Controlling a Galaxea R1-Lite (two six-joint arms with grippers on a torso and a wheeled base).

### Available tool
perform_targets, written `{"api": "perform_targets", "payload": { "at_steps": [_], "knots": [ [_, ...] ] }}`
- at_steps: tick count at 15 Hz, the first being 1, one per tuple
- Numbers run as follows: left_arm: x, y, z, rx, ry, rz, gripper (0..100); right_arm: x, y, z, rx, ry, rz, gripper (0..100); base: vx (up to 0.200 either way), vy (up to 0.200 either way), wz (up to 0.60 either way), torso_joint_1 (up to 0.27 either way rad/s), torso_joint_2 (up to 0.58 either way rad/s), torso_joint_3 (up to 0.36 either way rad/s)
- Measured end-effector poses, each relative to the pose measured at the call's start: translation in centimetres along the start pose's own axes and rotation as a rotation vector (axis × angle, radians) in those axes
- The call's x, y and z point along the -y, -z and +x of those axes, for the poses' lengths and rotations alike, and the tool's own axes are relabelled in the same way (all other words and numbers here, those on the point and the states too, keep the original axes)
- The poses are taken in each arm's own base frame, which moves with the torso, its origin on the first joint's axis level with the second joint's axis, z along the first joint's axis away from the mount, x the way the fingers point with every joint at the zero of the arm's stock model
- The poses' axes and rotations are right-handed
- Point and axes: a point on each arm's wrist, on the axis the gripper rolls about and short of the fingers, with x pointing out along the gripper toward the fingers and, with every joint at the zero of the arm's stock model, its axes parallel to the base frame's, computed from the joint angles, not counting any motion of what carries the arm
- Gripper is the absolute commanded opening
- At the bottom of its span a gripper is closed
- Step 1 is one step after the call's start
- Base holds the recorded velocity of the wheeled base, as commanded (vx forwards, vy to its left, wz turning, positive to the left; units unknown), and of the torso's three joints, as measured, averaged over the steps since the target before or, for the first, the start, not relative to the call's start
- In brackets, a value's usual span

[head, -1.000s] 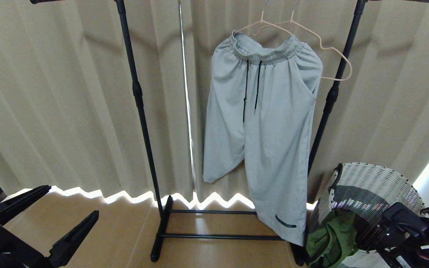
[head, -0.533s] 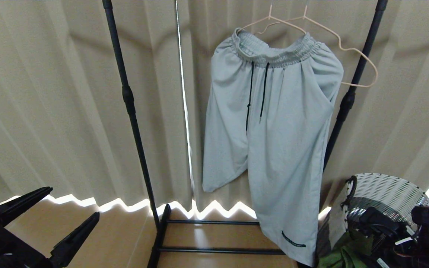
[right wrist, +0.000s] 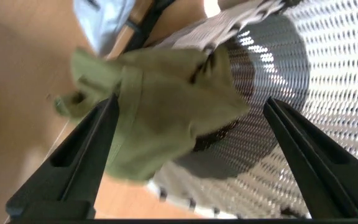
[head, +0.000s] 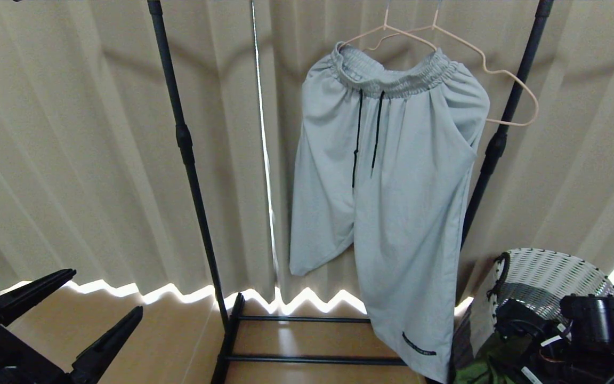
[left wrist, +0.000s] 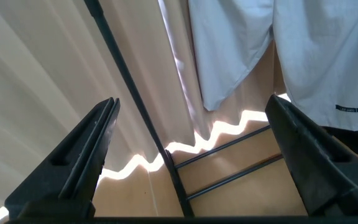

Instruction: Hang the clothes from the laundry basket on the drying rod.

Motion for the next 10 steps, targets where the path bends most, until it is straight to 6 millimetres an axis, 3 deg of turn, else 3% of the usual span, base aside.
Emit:
{"api": "perform_targets", "payload": {
  "at_steps": [4,5,10],
  "knots": [
    [0.0,0.0,0.0,0.000,0.000,0.000,100,-0.3,0.5,1.4,-0.003,0.008,0.003,100,0.000,0.000,0.00,0.000,0.00,0.000],
    [0.0,0.0,0.0,0.000,0.001,0.000,100,-0.4,0.6,1.5,-0.011,0.003,0.003,0,0.000,0.000,0.00,0.000,0.00,0.000],
    [0.0,0.0,0.0,0.000,0.001,0.001,100,-0.6,0.8,1.4,-0.013,-0.009,0.006,0,0.000,0.000,0.00,0.000,0.00,0.000]
  ]
}}
